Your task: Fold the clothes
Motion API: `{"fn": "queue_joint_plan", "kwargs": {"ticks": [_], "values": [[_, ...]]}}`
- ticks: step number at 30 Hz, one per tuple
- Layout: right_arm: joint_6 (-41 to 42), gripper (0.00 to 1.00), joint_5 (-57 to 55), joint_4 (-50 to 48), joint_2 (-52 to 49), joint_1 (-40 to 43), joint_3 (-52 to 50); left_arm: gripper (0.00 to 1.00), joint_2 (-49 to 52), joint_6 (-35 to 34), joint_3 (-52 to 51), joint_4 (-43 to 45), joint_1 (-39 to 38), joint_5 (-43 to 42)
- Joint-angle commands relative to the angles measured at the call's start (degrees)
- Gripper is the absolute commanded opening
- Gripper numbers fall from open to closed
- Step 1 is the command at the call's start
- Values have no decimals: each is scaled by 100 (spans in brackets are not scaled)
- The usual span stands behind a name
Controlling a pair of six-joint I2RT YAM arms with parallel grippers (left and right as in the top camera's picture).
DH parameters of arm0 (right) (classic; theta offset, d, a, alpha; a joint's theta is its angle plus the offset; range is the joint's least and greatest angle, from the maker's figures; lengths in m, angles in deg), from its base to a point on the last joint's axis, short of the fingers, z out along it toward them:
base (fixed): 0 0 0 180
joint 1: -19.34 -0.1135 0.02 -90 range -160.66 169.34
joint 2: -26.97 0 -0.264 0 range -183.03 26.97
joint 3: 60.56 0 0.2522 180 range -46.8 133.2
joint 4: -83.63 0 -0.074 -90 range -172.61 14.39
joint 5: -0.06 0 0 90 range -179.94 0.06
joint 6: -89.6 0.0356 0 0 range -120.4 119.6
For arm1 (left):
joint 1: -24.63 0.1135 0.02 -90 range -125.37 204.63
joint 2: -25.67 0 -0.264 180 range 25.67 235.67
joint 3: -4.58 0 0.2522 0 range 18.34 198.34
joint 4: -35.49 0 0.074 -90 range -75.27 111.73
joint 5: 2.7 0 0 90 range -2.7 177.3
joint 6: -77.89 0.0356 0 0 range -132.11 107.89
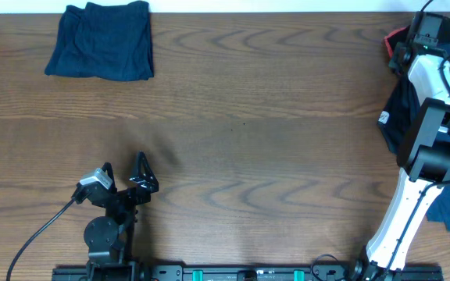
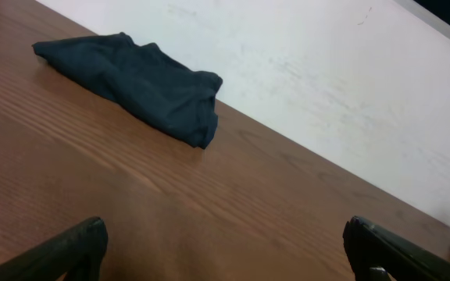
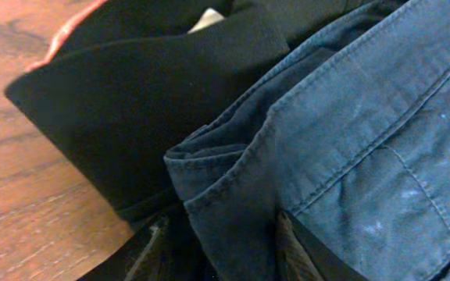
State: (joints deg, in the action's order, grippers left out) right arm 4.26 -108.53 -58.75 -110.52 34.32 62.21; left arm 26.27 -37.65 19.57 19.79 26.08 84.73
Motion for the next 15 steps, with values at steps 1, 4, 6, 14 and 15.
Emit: {"fn": "queue_joint_plan", "kwargs": {"ticks": [1, 4, 6, 14, 15], "values": [[-50, 38, -92, -11, -160, 44, 92, 98, -31, -7, -101, -208, 24, 114], [-48, 29, -94, -11, -160, 90, 92, 98, -31, -7, -101, -208, 24, 114], [-48, 28, -92, -9, -160, 118, 92, 98, -31, -7, -101, -208, 24, 114], [-48, 21, -92, 22, -162, 221, 92, 98, -31, -7, -101, -208, 24, 114], [-48, 20, -92, 26, -164, 227, 92, 98, -31, -7, -101, -208, 24, 114]]}}
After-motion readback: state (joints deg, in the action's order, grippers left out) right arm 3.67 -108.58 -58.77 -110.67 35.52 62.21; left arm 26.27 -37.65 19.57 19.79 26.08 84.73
